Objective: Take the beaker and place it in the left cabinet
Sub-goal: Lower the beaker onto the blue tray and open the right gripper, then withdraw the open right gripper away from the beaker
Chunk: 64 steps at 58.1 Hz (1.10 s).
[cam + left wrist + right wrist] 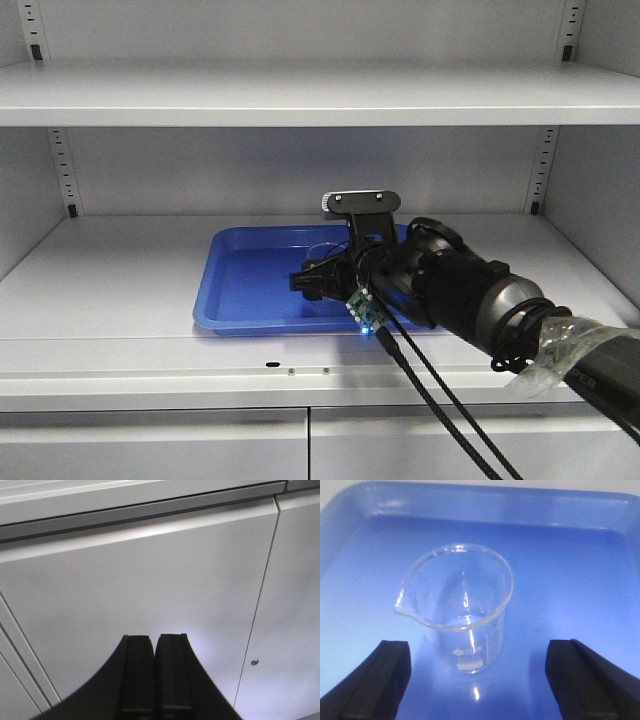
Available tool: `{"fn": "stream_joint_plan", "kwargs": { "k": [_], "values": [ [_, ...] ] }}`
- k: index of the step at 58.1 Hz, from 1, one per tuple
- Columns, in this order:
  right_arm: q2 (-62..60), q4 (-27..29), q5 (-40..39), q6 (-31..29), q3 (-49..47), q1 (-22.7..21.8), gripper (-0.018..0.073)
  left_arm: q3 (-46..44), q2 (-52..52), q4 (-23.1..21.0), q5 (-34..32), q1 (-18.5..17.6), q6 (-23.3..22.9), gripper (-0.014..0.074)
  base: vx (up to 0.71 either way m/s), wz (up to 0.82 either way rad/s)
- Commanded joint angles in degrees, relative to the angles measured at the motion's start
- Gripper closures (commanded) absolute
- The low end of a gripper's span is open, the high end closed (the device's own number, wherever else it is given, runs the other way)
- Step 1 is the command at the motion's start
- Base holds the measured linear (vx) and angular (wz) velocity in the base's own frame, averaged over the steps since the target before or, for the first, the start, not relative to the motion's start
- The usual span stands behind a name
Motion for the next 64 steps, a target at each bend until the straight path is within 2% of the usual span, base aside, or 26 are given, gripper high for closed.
{"fn": "stream_joint_plan", "kwargs": {
  "k": [1, 13, 24, 34, 64],
  "values": [
    [-4.92, 1.03, 0.46, -1.85, -2.01, 0.15, -0.0034, -1.07, -0.56, -0.6, -4.68, -0.32, -0.07, 0.0603, 0.0, 0.0],
    [-8.53, 3.41, 10.37, -9.76, -2.01, 2.54, -0.0033, -1.07, -0.56, -0.6, -4.68, -0.32, -0.07, 0.0603, 0.0, 0.0],
    [-9.9, 3.66, 15.34, -10.62, -2.01, 3.86, -0.0033, -1.07, -0.56, -0.6, -4.68, -0.32, -0.07, 0.0603, 0.0, 0.0],
    [-9.9, 5.31, 16.01, -10.49, -2.01, 3.86, -0.0033, -1.07, -0.56, -0.6, -4.68, -0.32, -0.07, 0.0603, 0.0, 0.0],
    [-9.9, 5.26, 15.96, -10.49, -2.01, 3.73, -0.0033, -1.07, -0.56, -0.6, -4.68, -0.32, -0.07, 0.0603, 0.0, 0.0]
  ]
}}
